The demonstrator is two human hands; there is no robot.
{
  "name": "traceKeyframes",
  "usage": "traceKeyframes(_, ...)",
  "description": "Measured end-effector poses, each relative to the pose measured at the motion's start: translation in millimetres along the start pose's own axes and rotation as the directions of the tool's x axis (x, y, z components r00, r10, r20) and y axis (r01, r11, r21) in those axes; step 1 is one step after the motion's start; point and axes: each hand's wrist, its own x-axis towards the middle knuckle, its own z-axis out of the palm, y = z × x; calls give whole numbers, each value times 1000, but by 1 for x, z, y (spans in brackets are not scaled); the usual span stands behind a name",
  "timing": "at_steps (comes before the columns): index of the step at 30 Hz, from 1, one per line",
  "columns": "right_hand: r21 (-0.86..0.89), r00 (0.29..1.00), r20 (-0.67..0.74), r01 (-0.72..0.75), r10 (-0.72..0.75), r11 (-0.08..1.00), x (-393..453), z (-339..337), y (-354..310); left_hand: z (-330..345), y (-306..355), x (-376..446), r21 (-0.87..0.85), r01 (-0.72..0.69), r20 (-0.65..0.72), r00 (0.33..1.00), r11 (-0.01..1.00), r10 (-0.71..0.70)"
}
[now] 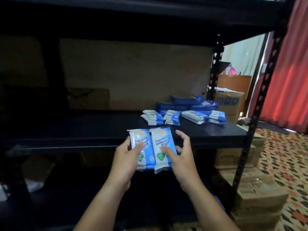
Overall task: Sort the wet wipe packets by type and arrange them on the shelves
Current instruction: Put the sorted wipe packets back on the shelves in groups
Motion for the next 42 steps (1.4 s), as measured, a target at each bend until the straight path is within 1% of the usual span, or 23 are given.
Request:
traceKeyframes(1, -7, 1000, 12, 17, -17, 1000, 7, 9, -9, -5, 12, 6, -14, -13, -10, 1000, 1000, 12)
traceKeyframes(3, -53, 998, 35, 53, -51, 997, 21, 29, -25, -17, 32, 22, 14, -58, -49, 997, 998, 59)
traceKeyframes(7, -236, 993, -1, 118, -122, 964, 51, 63, -39, -39, 54, 68, 70, -73, -175, 981, 995, 85)
traceKeyframes(9, -297, 992, -10, 121, -129, 947, 69, 80, -39, -51, 57, 96, 134, -67, -248, 964, 989, 99)
traceKeyframes(10, -304, 992, 1, 118, -124, 945, 78, 90, -38, -58, 59, 109, 201, -60, -279, 953, 978, 116)
traceKeyframes(13, -362, 995, 39, 103, -95, 926, 97, 107, -30, -66, 59, 129, 386, -50, -330, 925, 921, 189)
traceKeyframes(15, -425, 994, 86, 96, -65, 900, 107, 112, -23, -71, 56, 137, 486, -39, -321, 921, 873, 220)
traceKeyframes(16, -484, 991, 126, 99, -42, 870, 112, 114, -21, -74, 55, 140, 538, -27, -312, 922, 842, 229)
traceKeyframes(18, -645, 979, 205, 139, -5, 751, 116, 116, -18, -82, 51, 147, 617, -6, -312, 916, 787, 252)
traceKeyframes(19, -691, 973, 230, 157, 9, 706, 118, 114, -16, -85, 49, 150, 646, 4, -320, 910, 763, 265)
traceKeyframes(21, -693, 960, 277, 173, 36, 700, 117, 107, -18, -90, 47, 152, 704, 7, -321, 896, 710, 309)
traceKeyframes(23, -664, 948, 317, 206, 21, 719, 115, 94, -19, -93, 44, 150, 775, -31, -264, 891, 631, 369)
traceKeyframes(25, -664, 934, 351, 299, -67, 685, 112, 82, -16, -96, 41, 141, 827, -145, -126, 894, 543, 430)
traceKeyframes(26, -674, 923, 371, 341, -98, 655, 111, 78, -15, -97, 39, 135, 847, -223, -29, 887, 483, 461)
traceKeyframes(28, -695, 903, 414, 394, -113, 602, 108, 73, -12, -102, 32, 126, 880, -343, 151, 858, 329, 491)
traceKeyframes(30, -710, 899, 421, 408, -118, 574, 107, 76, -9, -109, 25, 125, 897, -395, 256, 831, 199, 494)
traceKeyframes(31, -712, 900, 418, 408, -122, 571, 108, 80, -8, -113, 24, 129, 903, -399, 280, 829, 161, 485)
traceKeyframes(33, -719, 901, 418, 407, -118, 564, 113, 91, -7, -120, 25, 142, 914, -385, 290, 839, 126, 459)
traceKeyframes(35, -743, 906, 411, 397, -101, 540, 120, 105, -6, -125, 26, 158, 925, -361, 274, 850, 119, 451)
traceKeyframes(37, -776, 912, 401, 385, -80, 500, 129, 118, -5, -130, 27, 173, 932, -333, 237, 858, 141, 455)
traceKeyframes(39, -801, 919, 387, 373, -70, 469, 137, 130, -4, -133, 28, 187, 937, -295, 189, 876, 185, 444)
traceKeyframes(40, -811, 923, 379, 368, -70, 455, 142, 135, -3, -134, 29, 192, 943, -273, 171, 889, 192, 424)
traceKeyframes(42, -829, 926, 371, 364, -70, 425, 149, 143, 0, -133, 33, 199, 955, -238, 158, 911, 174, 380)
